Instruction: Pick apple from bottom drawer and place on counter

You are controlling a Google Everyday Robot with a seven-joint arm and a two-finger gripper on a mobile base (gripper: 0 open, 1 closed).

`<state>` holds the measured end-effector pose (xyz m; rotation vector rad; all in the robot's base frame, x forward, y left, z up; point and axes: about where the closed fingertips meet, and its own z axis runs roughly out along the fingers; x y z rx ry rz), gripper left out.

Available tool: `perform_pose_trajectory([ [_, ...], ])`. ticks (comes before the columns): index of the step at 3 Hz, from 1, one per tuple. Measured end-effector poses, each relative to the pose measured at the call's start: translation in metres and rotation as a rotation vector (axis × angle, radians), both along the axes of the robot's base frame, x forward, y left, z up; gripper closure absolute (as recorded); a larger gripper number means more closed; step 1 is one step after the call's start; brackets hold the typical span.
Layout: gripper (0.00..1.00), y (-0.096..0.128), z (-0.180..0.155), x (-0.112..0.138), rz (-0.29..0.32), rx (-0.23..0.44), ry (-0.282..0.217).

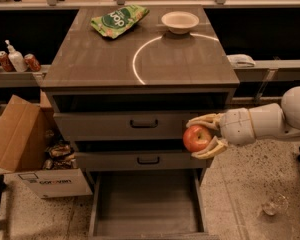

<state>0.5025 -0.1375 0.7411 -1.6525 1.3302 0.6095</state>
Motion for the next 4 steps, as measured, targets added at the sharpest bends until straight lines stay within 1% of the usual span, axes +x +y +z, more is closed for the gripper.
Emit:
perform_pose_trajectory([
  [1, 1.0, 0.0, 0.0, 0.0, 0.0, 0.0, 0.0],
  [2, 1.0, 0.001, 0.026, 0.012, 0.03, 0.023, -0.022],
  [3, 1.0, -0.003, 0.079, 0.032, 0.05, 0.065, -0.064],
  [4, 1.0, -0.011, 0.114, 0.057, 0.019, 0.092, -0.076],
])
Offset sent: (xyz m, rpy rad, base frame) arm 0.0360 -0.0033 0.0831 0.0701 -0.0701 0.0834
